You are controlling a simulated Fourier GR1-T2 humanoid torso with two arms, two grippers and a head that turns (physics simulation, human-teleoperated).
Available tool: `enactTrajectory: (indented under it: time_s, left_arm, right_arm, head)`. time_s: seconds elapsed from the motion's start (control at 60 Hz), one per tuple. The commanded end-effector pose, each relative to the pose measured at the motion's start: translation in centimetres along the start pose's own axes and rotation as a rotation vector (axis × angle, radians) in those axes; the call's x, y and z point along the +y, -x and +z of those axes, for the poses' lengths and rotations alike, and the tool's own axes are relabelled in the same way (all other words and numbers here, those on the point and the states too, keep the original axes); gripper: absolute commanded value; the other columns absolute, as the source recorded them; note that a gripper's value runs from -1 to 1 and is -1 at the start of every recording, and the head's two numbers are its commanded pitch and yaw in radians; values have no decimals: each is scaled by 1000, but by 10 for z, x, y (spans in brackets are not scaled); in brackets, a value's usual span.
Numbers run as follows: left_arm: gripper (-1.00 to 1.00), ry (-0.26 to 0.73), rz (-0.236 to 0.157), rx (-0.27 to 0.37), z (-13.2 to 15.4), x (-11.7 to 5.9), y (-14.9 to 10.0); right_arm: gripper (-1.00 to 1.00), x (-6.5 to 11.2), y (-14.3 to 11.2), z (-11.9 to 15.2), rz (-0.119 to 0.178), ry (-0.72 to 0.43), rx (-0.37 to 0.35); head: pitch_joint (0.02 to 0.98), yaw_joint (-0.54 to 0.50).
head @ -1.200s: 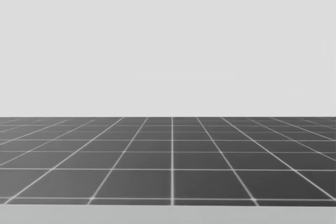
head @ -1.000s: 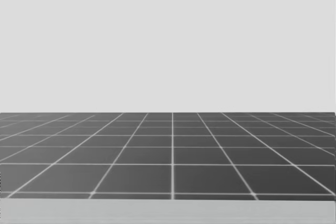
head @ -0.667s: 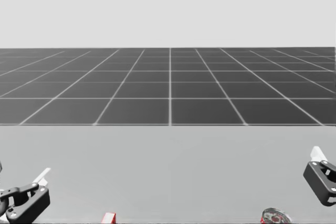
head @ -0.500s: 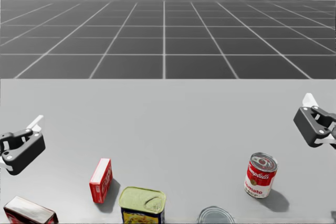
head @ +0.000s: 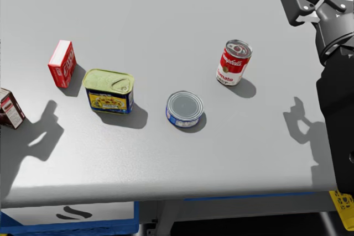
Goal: Grasp the tuna can and hold it up.
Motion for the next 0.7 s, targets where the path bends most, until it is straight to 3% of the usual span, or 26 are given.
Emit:
enactTrajectory:
  time_s: [0.017, 0.2, 0.25, 0.383, 0.433, 0.45, 0.517, 0.617, 0.7]
  left_arm:
    - [-1000, 7, -11, 1, -1, -4, 0]
    - [-1000, 2, -6, 3, -1, -4, 0]
    - [-1000, 1, 0, 2, -1, -3, 0]
    - [-1000, 5, 13, -1, 0, -3, 0]
    - [-1000, 6, 18, -3, 0, -3, -1]
    - [-1000, 9, 25, -4, 0, -3, -1]
    - [-1000, 8, 27, -7, 0, -2, -1]
    - [-1000, 9, 35, -9, 0, -1, -1]
    - [-1000, 15, 48, -12, 1, -1, -2]
  right_arm:
    - [-1000, 1, -1, 0, 7, -11, -5]
    - [-1000, 7, -8, 8, -3, -95, 18]
    - [-1000, 14, -19, 25, -28, -174, 46]
    - [-1000, 24, -36, 64, 22, -269, 45]
    - [-1000, 25, -38, 72, 20, -294, 58]
    - [-1000, 27, -42, 87, 19, -350, 82]
    - [-1000, 28, -44, 105, 35, -396, 96]
    - [-1000, 28, -42, 126, 31, -461, 128]
    - [-1000, 29, -36, 146, 5, -525, 180]
  head:
    - [959, -153]
    - [949, -145]
    - [941, -142]
    - [932, -138]
    - [931, -139]
    - [929, -139]
    - [924, -139]
    - [921, -137]
    - [922, -139]
